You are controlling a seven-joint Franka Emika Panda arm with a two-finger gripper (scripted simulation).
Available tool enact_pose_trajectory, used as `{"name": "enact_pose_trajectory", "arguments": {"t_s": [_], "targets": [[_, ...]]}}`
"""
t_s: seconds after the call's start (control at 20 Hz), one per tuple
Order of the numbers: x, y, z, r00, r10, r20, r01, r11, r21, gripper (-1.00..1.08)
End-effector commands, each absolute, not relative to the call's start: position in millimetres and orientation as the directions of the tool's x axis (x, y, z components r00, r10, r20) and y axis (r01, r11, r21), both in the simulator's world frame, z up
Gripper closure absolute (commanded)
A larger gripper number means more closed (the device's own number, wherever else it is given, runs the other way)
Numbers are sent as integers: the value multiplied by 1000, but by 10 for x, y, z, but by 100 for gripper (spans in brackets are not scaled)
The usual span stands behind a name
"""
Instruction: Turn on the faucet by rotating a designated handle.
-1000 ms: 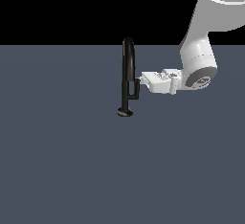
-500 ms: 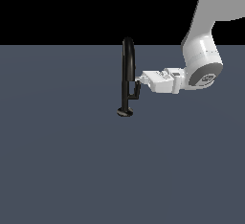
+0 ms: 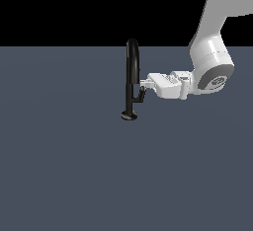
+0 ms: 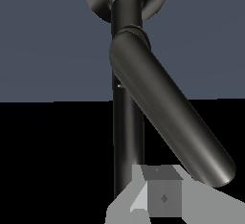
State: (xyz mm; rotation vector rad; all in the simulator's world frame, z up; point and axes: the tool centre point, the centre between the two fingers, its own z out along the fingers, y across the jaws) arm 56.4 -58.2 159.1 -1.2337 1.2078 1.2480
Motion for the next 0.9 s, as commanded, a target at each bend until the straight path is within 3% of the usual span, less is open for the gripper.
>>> {"name": "enact_pose_trajectory", "arguments": {"t_s": [0.0,0.4,0.5,0.85], "targets": [[439,-588,1486,-35,-3,-999,-999,-42,35,108],[183,-600,1383,-36,-2,-999,-998,-44,36,108],[266,-595,1480,-18,-4,-1000,-999,-43,18,108],[47,-605,998,-32,-2,-999,-999,-44,32,108]]}}
